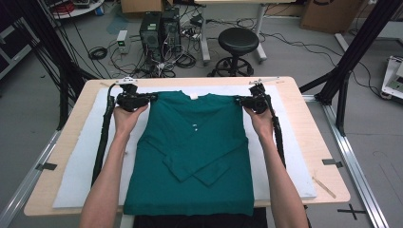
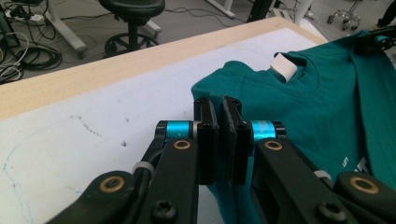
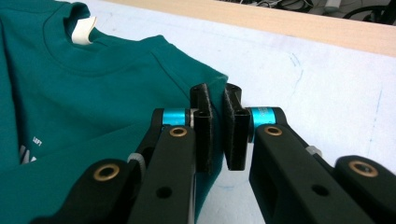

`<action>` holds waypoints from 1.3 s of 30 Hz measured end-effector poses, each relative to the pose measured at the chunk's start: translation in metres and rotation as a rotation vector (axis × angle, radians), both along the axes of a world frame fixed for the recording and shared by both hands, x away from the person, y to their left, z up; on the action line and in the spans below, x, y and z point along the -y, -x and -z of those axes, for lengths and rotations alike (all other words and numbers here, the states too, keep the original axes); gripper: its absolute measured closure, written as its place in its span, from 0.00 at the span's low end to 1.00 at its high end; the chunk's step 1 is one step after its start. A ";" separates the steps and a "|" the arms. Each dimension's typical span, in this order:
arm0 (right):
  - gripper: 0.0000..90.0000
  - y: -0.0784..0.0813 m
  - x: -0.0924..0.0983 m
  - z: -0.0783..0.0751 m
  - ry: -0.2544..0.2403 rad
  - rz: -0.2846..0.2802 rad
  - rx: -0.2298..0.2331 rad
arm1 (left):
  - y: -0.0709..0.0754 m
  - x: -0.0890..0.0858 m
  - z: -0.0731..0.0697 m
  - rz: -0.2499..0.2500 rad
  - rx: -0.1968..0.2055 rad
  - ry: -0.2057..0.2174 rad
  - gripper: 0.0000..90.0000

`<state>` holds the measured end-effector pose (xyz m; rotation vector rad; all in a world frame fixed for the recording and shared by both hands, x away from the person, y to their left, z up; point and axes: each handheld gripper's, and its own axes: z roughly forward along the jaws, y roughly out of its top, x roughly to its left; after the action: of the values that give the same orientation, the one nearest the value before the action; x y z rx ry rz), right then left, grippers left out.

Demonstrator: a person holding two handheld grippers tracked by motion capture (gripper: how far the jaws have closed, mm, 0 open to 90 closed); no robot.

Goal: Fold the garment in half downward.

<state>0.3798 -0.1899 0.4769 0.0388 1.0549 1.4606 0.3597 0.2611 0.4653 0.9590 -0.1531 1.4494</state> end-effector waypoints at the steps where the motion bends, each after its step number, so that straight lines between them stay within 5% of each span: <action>1: 0.94 0.003 0.001 -0.002 -0.001 -0.007 0.003 | 0.002 0.000 -0.001 0.001 0.003 -0.001 0.95; 14: 0.94 0.028 0.005 -0.009 -0.012 -0.042 0.057 | 0.034 0.004 -0.003 0.031 0.085 0.000 0.95; 27: 0.94 0.023 -0.002 -0.003 0.032 0.008 0.033 | 0.021 -0.004 0.008 0.029 0.049 -0.026 0.95; 29: 0.94 0.022 -0.003 0.002 0.034 0.012 0.058 | 0.020 -0.004 0.010 0.025 0.040 -0.033 0.95; 32: 0.94 0.016 0.000 0.008 0.049 0.018 0.025 | 0.018 -0.002 0.018 0.011 0.046 -0.052 0.95; 39: 0.94 0.007 0.000 0.022 0.073 0.029 0.026 | 0.006 -0.002 0.028 -0.012 0.043 -0.058 0.95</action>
<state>0.3728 -0.1902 0.4553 -0.0169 1.0811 1.3925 0.3539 0.2632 0.4376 0.9777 -0.2222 1.4840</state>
